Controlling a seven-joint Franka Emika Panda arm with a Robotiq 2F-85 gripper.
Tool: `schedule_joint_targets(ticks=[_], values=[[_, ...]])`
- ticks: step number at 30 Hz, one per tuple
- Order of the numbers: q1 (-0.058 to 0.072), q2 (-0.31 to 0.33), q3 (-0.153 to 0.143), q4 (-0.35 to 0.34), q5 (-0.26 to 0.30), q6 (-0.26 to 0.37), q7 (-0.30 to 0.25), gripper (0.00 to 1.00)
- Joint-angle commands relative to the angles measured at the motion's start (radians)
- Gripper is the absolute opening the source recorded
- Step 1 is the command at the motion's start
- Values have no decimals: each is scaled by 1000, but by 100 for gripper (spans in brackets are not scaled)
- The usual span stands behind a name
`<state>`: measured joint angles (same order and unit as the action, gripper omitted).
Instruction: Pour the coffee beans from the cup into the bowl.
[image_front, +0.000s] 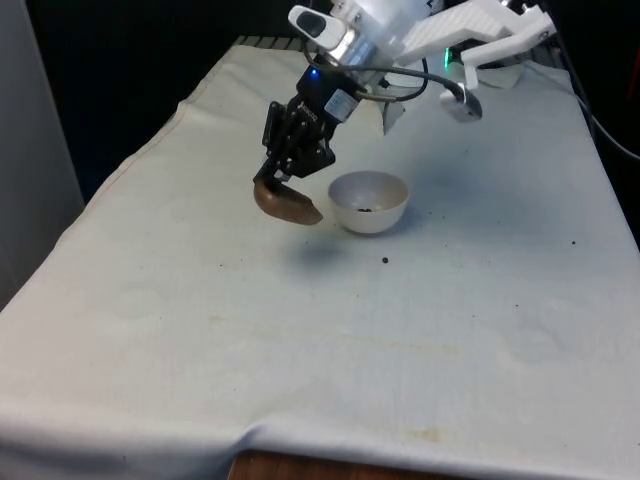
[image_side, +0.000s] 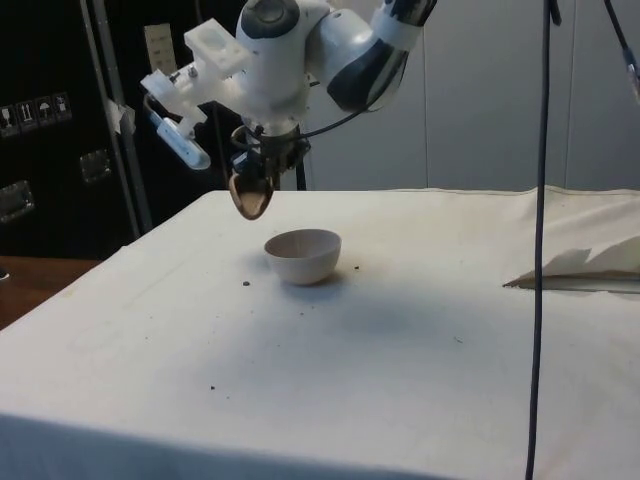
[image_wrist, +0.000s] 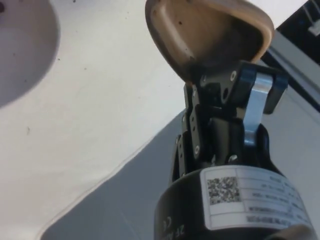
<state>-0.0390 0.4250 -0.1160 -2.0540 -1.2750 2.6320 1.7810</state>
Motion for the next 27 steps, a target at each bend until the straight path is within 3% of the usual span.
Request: schedule_joint_targets(ticks=[1, 4, 5, 6, 13, 14, 15, 22, 23, 24, 27], values=[[-13, 5, 7, -3, 28, 23, -24, 3], [-16, 9, 5, -3, 57, 29, -45, 3], [-1, 4, -3, 1, 38, 7, -26, 3], [-16, 10, 5, -3, 66, 31, -52, 3], [-18, 18, 0, 0, 142, 46, -107, 3], [-4, 12, -10, 3, 123, 27, -87, 3], [-19, 20, 0, 1, 152, 48, -113, 3], [-22, 34, 0, 13, 246, 59, -182, 3], [-6, 29, -13, 17, 220, 41, -156, 3], [-23, 35, 1, 15, 256, 60, -189, 3], [-24, 40, 1, 19, 288, 61, -212, 3]])
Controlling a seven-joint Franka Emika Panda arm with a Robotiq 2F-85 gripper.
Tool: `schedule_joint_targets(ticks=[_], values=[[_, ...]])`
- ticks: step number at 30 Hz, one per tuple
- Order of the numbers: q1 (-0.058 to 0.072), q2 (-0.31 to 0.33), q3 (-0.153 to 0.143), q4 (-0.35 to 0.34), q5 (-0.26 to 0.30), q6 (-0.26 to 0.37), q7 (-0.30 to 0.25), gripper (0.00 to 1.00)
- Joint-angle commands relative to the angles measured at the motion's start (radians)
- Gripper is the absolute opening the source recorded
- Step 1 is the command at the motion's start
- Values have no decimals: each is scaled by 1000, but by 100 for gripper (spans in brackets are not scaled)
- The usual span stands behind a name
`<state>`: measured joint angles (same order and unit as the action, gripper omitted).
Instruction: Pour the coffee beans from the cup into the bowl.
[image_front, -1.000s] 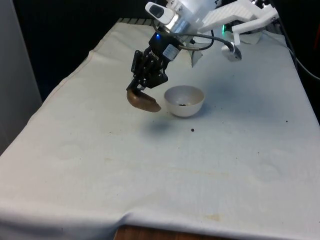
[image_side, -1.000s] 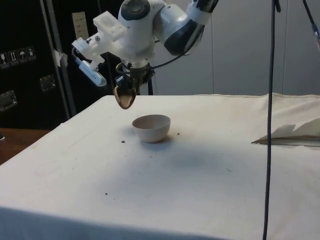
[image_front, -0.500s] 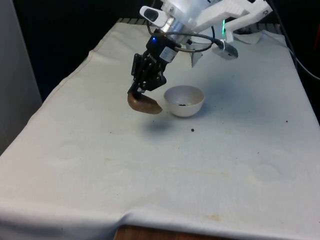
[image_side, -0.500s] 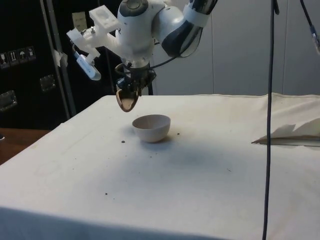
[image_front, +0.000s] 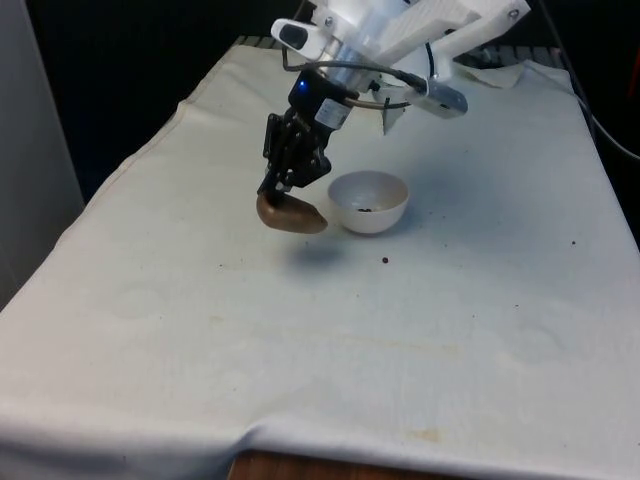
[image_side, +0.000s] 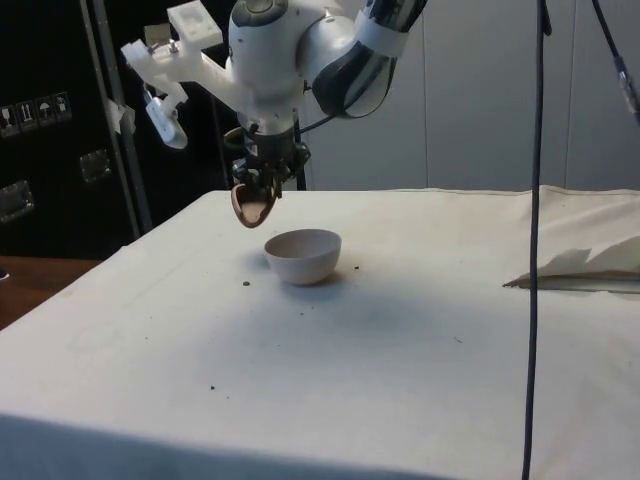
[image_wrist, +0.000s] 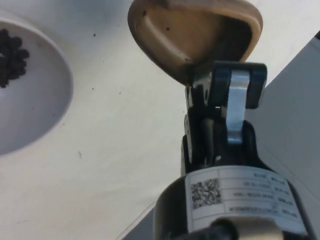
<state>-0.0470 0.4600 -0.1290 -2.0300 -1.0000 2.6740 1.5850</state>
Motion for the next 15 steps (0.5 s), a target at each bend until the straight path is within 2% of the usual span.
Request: schedule_joint_targets(ticks=[1, 4, 5, 6, 12, 13, 14, 15], values=[[-17, 7, 15, -2, 36, 19, -32, 3], [-18, 11, 15, 2, 69, 20, -56, 3], [-1, 4, 0, 4, 45, 1, -32, 3], [-18, 12, 15, 3, 80, 20, -63, 3], [-21, 23, 17, 15, 155, 19, -116, 3], [-2, 19, 0, 19, 134, 1, -94, 3], [-21, 25, 17, 17, 166, 18, -124, 3], [-20, 26, 17, 18, 176, 18, -131, 3]])
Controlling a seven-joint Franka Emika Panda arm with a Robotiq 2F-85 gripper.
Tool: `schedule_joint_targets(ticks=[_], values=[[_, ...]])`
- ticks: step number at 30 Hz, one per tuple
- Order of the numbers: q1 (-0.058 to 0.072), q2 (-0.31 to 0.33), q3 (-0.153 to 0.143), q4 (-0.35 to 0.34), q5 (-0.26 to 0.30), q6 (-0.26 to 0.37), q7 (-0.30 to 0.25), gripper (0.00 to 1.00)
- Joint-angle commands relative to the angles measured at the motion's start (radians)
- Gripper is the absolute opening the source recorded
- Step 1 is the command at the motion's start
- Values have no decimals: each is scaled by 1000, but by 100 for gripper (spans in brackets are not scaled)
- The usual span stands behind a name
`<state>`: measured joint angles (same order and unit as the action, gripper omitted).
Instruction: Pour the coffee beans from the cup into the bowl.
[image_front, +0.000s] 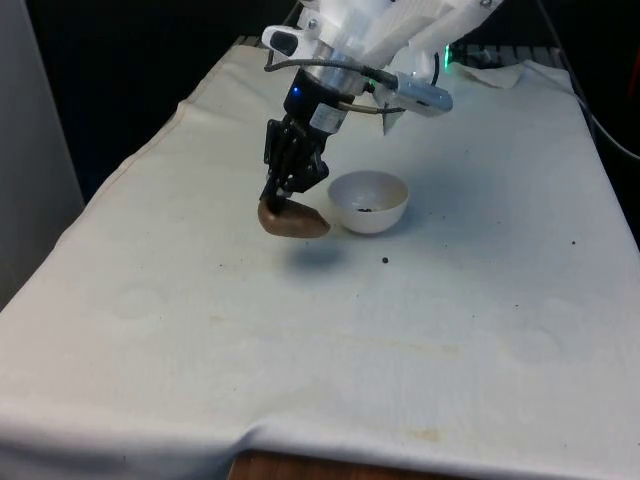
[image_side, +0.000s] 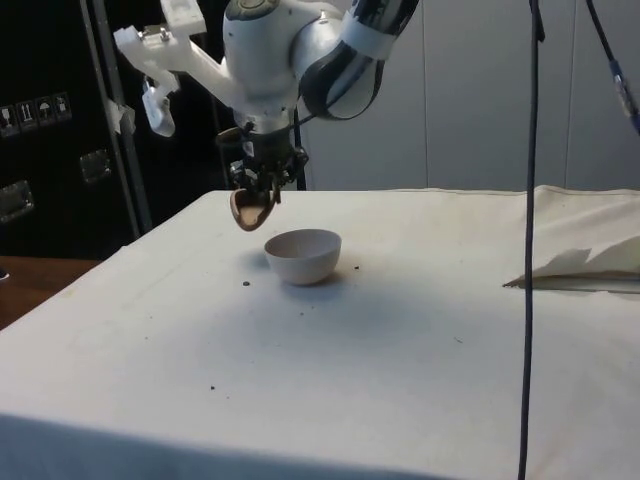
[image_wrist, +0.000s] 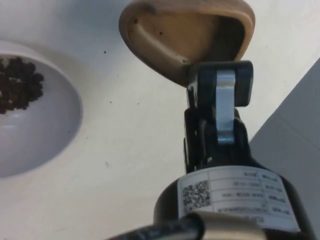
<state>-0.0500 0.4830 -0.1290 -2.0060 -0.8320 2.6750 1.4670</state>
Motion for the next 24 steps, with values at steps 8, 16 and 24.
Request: schedule_joint_targets(ticks=[8, 16, 24], values=[[-20, 12, 19, 4, 99, 12, -79, 3], [-2, 16, -1, 15, 168, 0, -124, 3], [-20, 25, 18, 19, 307, 4, -232, 3]])
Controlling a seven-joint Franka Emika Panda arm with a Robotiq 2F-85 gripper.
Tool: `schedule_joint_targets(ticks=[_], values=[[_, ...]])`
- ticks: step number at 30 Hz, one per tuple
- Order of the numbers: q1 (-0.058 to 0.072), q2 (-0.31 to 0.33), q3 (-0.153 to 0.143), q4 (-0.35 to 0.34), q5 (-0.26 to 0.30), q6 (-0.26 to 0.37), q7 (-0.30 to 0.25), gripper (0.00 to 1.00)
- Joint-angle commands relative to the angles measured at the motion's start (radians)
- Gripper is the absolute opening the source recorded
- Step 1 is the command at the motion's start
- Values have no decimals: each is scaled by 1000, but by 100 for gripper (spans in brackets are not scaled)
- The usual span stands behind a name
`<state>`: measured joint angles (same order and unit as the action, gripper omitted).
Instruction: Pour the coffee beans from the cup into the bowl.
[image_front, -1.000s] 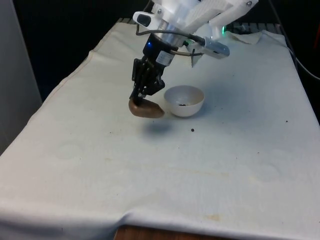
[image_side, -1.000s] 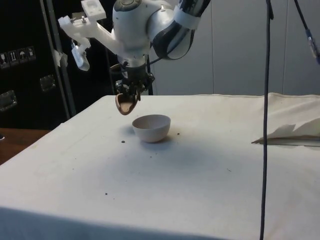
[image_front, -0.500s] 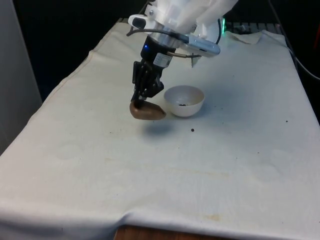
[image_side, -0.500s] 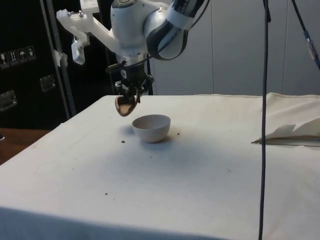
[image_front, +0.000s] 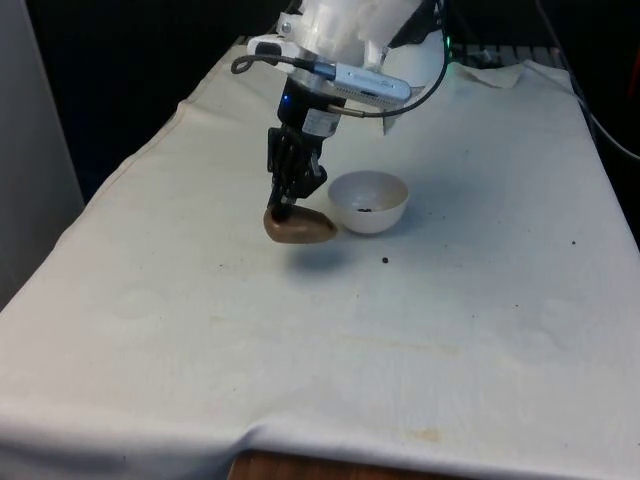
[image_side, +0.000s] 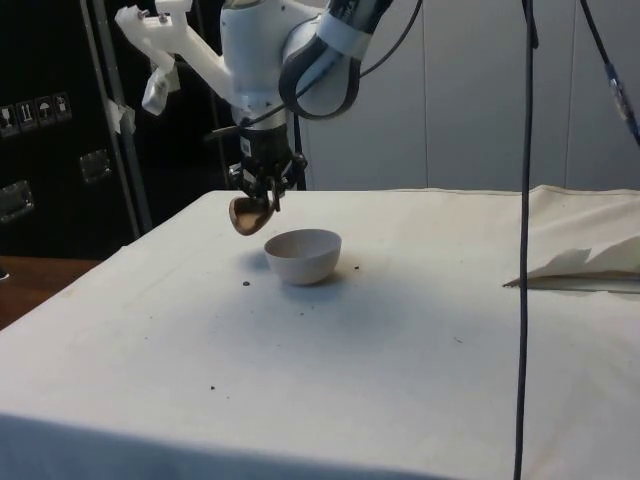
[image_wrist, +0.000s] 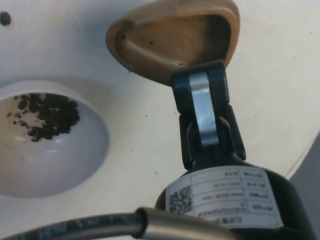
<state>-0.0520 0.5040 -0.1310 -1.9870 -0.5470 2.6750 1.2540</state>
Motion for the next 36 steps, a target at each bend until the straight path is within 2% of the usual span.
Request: schedule_joint_targets(ticks=[1, 2, 3, 10, 11, 12, 20, 21, 22, 30, 31, 32, 36], values=[[-17, 5, 20, 1, 34, 3, -29, 3], [0, 1, 0, 1, 14, 0, -10, 3], [-18, 6, 20, 3, 60, 1, -48, 3], [-17, 10, 19, 9, 157, -7, -121, 3], [0, 8, -1, 8, 128, -5, -97, 3], [-17, 10, 19, 9, 157, -7, -121, 3], [-17, 20, 19, 19, 277, -14, -209, 3], [0, 16, -1, 15, 252, -8, -189, 3], [-17, 22, 20, 21, 289, -15, -217, 3], [-17, 37, 20, 39, 391, -22, -290, 3], [0, 34, -1, 34, 370, -15, -274, 3], [-16, 38, 20, 41, 402, -24, -298, 3], [-17, 46, 20, 52, 448, -31, -331, 3]])
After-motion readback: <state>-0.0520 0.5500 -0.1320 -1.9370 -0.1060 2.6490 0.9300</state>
